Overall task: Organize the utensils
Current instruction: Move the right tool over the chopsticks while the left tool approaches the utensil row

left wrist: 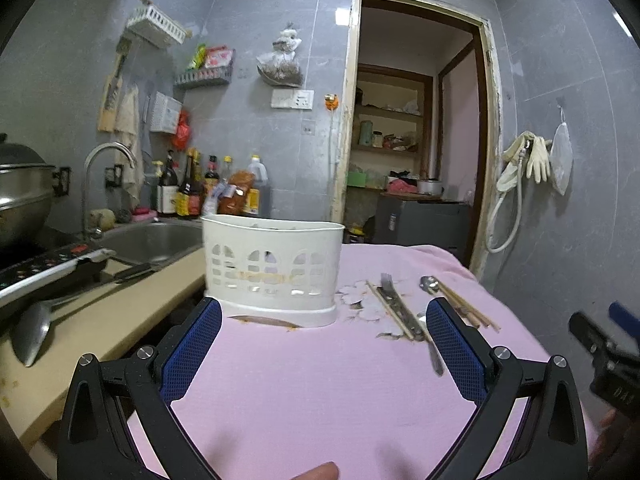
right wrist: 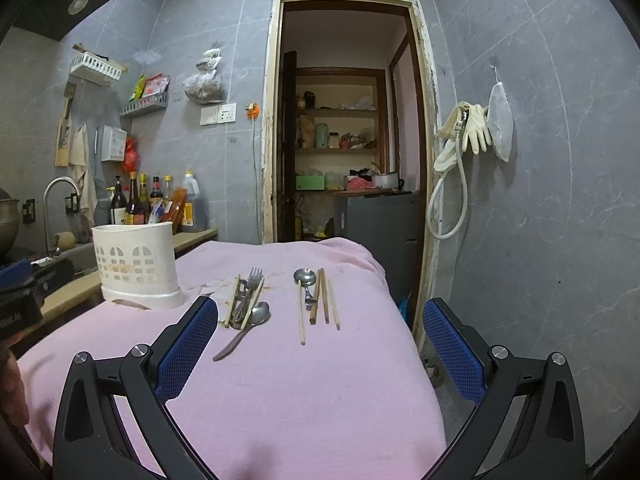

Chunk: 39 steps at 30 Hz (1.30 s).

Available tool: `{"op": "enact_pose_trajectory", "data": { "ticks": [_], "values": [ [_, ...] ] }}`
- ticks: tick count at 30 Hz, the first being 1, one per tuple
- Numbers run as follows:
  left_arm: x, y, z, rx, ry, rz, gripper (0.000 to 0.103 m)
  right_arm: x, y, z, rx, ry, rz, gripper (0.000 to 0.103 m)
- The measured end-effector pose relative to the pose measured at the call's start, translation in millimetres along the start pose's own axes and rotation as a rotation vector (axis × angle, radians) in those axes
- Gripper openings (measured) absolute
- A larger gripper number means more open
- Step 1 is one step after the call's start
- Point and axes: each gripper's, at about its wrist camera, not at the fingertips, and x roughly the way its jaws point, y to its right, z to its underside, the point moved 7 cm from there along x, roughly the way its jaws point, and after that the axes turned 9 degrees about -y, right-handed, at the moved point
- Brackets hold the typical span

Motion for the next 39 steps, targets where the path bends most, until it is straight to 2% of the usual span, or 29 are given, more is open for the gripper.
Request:
{"op": "enact_pose_trajectory", "data": {
  "ticks": [3, 11, 18, 27, 31, 33, 35, 37, 39],
  "values": [
    [13.2, 5.1, -12.6, 0.025, -0.04, 0.043, 0.1, 6.4, 5.1, -7.7, -0.006, -0.009, -0.038, 0.103],
    [42.9, 33.0, -34.4, 0.169, -0.078, 0.05, 0.1, 33.4, 18.4, -31.9, -0.054, -0.046, -0.081, 0.103],
    [76.5, 56.2, -47.0, 0.243, -0.096, 0.075, 0.1, 66.7, 39.3, -62.8, -0.06, -0.075, -0.114, 0.102],
    [132.4, 72.2, -54.8, 0.245, -0.164, 0.126, 0.1, 99.6, 51.6, -96.3, -0.084, -0.011, -0.118, 0.095],
    [157.6, 75.6, -51.1, 0.239, -0.198, 0.143, 0.099, 120.6, 56.8, -101.1, -0.046, -0.026, -0.15, 0.093],
    [170.3, 77.7, -46.9, 0.231, -0.232, 0.152, 0.093, 136.3, 59.1, -101.4, -0.024, -0.056, -0.174, 0.088],
    [184.4, 79.5, -42.8, 0.23, -0.272, 0.157, 0.087, 153.0, 61.2, -98.7, -0.006, -0.095, -0.195, 0.076],
    [199.7, 78.8, -37.8, 0.232, -0.324, 0.159, 0.08, 169.0, 64.8, -93.5, 0.011, -0.143, -0.205, 0.072],
    [213.0, 77.9, -32.2, 0.23, -0.377, 0.163, 0.065, 183.0, 69.3, -90.3, 0.031, -0.186, -0.217, 0.062]
  ]
}}
